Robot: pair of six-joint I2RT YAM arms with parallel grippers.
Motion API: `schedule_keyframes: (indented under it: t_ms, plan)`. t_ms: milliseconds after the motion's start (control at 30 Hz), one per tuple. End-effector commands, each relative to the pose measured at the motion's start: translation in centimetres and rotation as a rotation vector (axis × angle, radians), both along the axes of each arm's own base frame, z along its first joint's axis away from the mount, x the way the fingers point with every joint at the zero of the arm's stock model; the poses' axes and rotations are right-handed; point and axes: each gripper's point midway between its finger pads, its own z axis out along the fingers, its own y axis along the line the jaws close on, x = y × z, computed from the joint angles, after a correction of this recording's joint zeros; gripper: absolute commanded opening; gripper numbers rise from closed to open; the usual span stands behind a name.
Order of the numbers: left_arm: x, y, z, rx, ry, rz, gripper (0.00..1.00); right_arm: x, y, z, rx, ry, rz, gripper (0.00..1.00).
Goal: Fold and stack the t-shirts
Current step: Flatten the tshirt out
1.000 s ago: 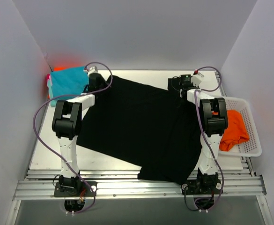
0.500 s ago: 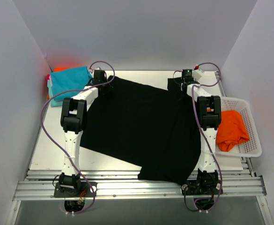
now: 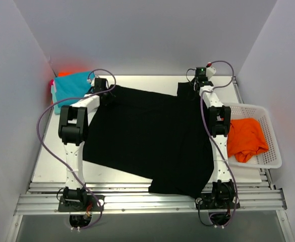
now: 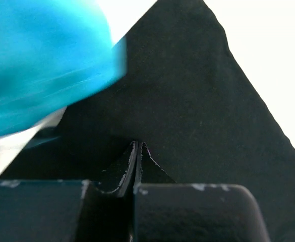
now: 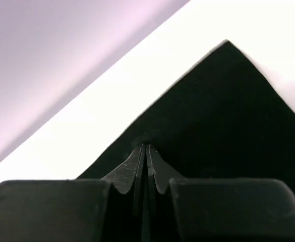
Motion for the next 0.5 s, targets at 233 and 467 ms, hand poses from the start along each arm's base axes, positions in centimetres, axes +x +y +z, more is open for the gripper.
schedule_keyframes:
  t_ms: [233,467]
  plan:
    - [-4.9,7.3,-0.3,0.068,0.034,0.331,0.02,4.4,4.8,3.5,0.169,-0.234,0.203,0.00]
    - [-5.1,8.5,2.6,0.016,-0.113,0.453,0.02,6.8,6.4,10.6,0.086,-0.536,0.292,0.05]
